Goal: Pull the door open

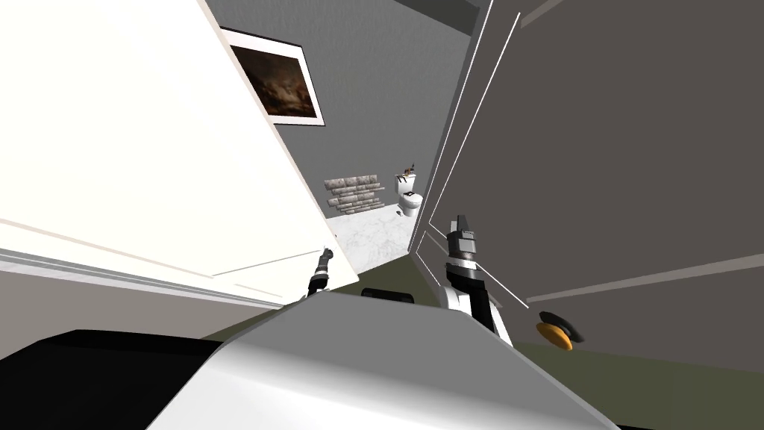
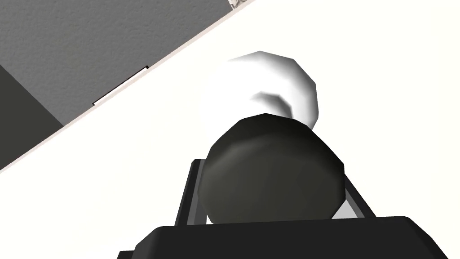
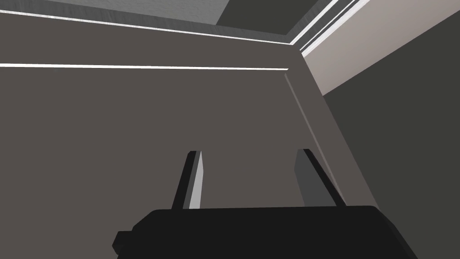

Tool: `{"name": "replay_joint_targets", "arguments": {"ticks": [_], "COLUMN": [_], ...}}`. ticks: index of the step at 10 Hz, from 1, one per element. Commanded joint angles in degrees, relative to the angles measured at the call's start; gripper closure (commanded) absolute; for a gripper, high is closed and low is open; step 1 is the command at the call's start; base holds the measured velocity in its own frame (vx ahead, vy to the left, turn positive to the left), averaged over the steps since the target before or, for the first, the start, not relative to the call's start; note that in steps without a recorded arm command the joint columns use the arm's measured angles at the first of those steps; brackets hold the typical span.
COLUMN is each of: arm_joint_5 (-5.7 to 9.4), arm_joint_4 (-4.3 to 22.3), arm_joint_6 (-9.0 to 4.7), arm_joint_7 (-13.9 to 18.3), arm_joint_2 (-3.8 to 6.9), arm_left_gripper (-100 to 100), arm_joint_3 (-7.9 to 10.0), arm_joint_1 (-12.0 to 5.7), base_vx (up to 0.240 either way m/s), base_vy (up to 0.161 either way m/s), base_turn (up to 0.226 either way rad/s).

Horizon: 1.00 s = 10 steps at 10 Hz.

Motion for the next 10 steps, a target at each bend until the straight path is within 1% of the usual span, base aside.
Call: {"name": "replay_joint_targets", "arguments": {"ticks": [1,2,3,4,5,6,7,8,9,10], "arm_joint_5": [1.35,1.35,2.30,2.30,3.25,3.25,4.20,5.17,5.17,6.15], "arm_joint_4": [-0.02,-0.02,0.09,0.09,0.19,0.19,0.30,0.41,0.41,0.52], "arm_joint_6": [-0.01,-0.01,-0.04,-0.04,-0.07,-0.07,-0.11,-0.14,-0.14,-0.17], "arm_joint_7": [2.86,3.84,5.76,6.22,8.41,8.60,10.94,12.34,13.37,15.20], "arm_joint_2": [-0.06,-0.06,0.13,0.13,0.31,0.31,0.49,0.68,0.68,0.87], "arm_left_gripper": [100,100,100,100,100,100,100,100,100,100], "arm_joint_3": [-0.72,-0.72,-1.05,-1.05,-1.37,-1.37,-1.70,-2.03,-2.03,-2.37], "arm_joint_1": [-0.08,-0.08,-0.13,-0.13,-0.17,-0.17,-0.22,-0.26,-0.26,-0.31], "base_vx": [-0.054,-0.045,-0.051,-0.039,-0.042,-0.040,-0.046,-0.056,-0.048,-0.059], "base_vy": [0.014,0.016,0.013,0.006,-0.001,0.001,0.007,0.009,0.013,0.009], "base_turn": [-0.111,-0.039,-0.062,-0.035,-0.064,-0.032,-0.065,-0.102,-0.042,-0.060]}}
